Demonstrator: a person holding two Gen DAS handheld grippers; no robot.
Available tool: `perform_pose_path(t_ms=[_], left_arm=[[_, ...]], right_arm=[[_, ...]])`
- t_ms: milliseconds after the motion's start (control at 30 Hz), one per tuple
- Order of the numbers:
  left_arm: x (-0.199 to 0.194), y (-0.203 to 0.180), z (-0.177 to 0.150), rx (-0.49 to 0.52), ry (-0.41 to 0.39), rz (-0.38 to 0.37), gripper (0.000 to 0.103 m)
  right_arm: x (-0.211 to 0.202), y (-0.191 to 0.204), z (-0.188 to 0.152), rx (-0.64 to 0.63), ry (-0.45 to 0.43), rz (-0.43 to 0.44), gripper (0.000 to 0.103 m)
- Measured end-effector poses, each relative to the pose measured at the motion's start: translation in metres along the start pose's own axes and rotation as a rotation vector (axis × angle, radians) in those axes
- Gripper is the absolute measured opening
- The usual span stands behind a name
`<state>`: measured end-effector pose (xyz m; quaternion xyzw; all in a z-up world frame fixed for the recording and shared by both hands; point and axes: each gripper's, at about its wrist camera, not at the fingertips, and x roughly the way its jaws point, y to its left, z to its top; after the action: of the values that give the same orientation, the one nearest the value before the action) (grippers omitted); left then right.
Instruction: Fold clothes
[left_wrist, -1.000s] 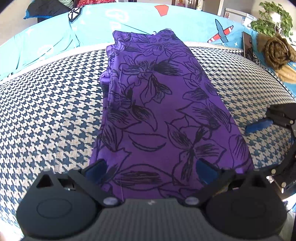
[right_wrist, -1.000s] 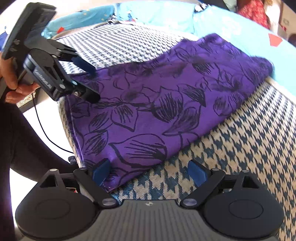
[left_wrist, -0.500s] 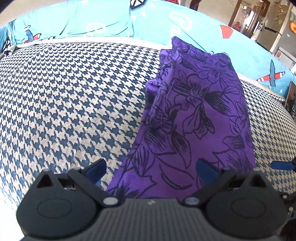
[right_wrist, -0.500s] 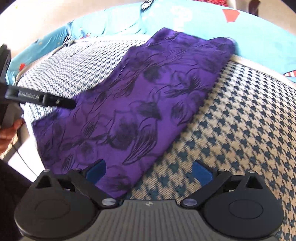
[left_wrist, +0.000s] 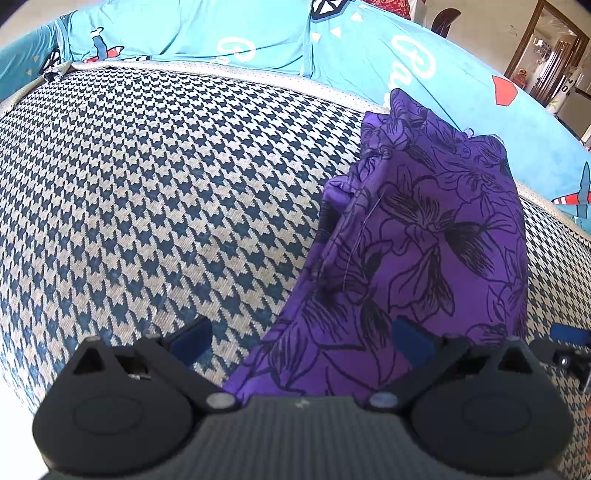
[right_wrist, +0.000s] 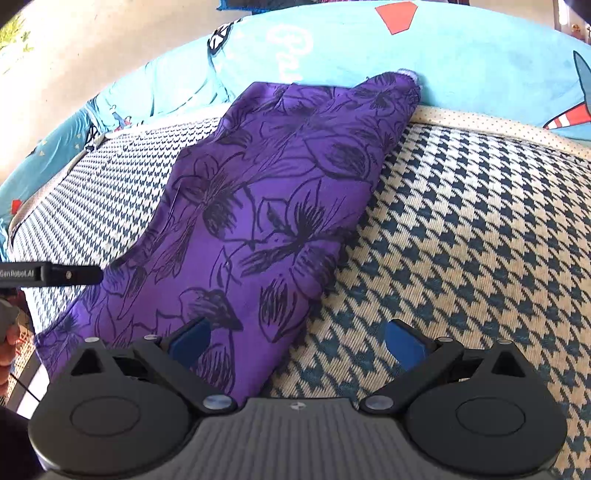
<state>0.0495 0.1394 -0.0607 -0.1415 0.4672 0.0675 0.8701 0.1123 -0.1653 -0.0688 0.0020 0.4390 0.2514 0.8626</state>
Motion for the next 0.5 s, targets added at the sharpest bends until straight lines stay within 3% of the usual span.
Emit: perform_pose_path(t_ms=[133,500], left_arm=[[0.004,-0.007,0.002,0.01,0.005,0.004,0.103],[0.013,-0.026,0.007,0.029,0.025,-0.011,0.103]], right_arm=[[0.006,-0.011,0.015,0.059,-0.035,0.038,0.101],[0.029,-0.056,0.062,0.211,-0.148,0.045,0.099]])
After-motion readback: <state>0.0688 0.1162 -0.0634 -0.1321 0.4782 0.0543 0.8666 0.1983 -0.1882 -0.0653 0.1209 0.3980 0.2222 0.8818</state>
